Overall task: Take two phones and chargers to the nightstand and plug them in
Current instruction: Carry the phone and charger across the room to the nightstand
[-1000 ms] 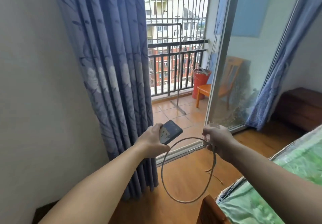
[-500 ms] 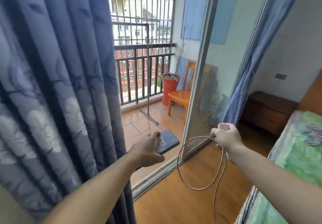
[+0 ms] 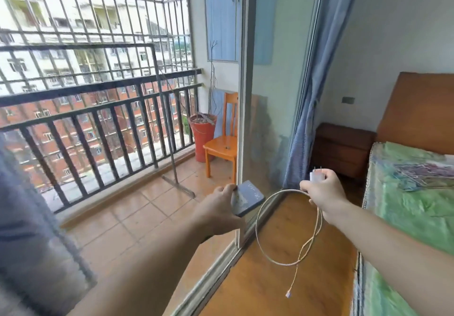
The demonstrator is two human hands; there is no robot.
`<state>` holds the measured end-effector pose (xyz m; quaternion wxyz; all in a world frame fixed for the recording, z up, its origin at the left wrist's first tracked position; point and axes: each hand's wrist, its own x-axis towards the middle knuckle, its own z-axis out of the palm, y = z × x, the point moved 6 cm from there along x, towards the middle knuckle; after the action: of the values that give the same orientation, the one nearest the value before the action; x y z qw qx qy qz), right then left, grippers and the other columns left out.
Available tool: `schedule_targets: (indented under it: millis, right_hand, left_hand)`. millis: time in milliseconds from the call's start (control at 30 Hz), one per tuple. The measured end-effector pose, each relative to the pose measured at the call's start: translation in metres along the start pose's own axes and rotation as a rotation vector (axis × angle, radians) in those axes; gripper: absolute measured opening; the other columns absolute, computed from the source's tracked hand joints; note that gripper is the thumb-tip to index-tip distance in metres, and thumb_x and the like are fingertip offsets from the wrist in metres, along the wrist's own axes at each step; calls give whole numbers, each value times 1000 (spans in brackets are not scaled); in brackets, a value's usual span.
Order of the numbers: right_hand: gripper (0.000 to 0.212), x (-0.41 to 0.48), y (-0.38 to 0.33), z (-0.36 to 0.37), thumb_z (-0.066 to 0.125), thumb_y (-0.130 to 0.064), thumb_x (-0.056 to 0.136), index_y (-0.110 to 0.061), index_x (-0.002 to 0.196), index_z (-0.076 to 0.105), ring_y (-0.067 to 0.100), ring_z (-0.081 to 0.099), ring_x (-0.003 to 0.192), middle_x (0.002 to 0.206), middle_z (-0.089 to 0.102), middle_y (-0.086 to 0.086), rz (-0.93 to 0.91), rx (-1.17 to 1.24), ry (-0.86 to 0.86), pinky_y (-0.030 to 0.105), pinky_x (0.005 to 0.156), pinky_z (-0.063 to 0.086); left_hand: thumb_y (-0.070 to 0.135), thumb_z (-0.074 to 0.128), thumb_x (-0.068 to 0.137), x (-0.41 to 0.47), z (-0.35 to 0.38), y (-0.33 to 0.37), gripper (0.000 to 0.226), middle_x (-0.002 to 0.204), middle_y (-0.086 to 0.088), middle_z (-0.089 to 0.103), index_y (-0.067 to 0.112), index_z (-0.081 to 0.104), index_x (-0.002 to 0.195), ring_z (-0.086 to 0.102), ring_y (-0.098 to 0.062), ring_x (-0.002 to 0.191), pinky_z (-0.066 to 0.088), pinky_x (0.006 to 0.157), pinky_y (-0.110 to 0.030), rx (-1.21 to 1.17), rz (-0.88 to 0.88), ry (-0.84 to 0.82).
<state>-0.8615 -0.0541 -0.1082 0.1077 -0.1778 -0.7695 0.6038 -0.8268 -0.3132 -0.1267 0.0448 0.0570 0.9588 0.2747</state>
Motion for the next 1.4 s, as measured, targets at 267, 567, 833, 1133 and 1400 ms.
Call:
schedule_targets:
  millis: [267, 567, 833, 1133, 1400]
  right_hand:
    - [45, 151, -7, 6, 66, -5, 70, -16, 111, 53, 18, 49, 58, 84, 55, 3, 39, 152, 82, 26, 49, 39]
    - [37, 307, -2, -31, 63, -4, 69, -14, 103, 54, 20, 50, 58, 84, 56, 13, 160, 250, 189, 26, 46, 40]
    - [26, 432, 14, -62, 64, -9, 64, -19, 84, 50, 23, 49, 55, 72, 52, 10, 193, 236, 293, 27, 48, 41]
    - [30, 626, 29, -87, 62, -5, 68, -13, 96, 54, 21, 46, 49, 72, 56, 12, 275, 127, 421, 19, 39, 37]
    - [26, 770, 21, -110, 61, -4, 66, -7, 92, 59, 21, 43, 49, 61, 51, 8, 306, 132, 470, 23, 45, 34]
  left_hand:
    - [42, 69, 63, 170, -4, 52, 97, 138, -6, 44, 25, 24, 148, 52, -28, 115, 51, 93, -43, 119, 106, -12]
    - [59, 53, 50, 332, 20, 118, 104, 135, -6, 48, 23, 29, 145, 54, -29, 118, 47, 97, -41, 124, 193, -36]
    - [50, 61, 54, 476, 75, 163, 96, 127, -1, 49, 26, 32, 142, 56, -25, 110, 49, 91, -37, 55, 250, -103]
    - [54, 63, 58, 696, 146, 209, 101, 133, 1, 47, 26, 24, 147, 54, -22, 116, 49, 95, -40, 57, 338, -237]
    - [46, 61, 56, 854, 166, 284, 97, 131, -1, 49, 28, 25, 145, 55, -23, 112, 51, 91, -44, 45, 418, -249]
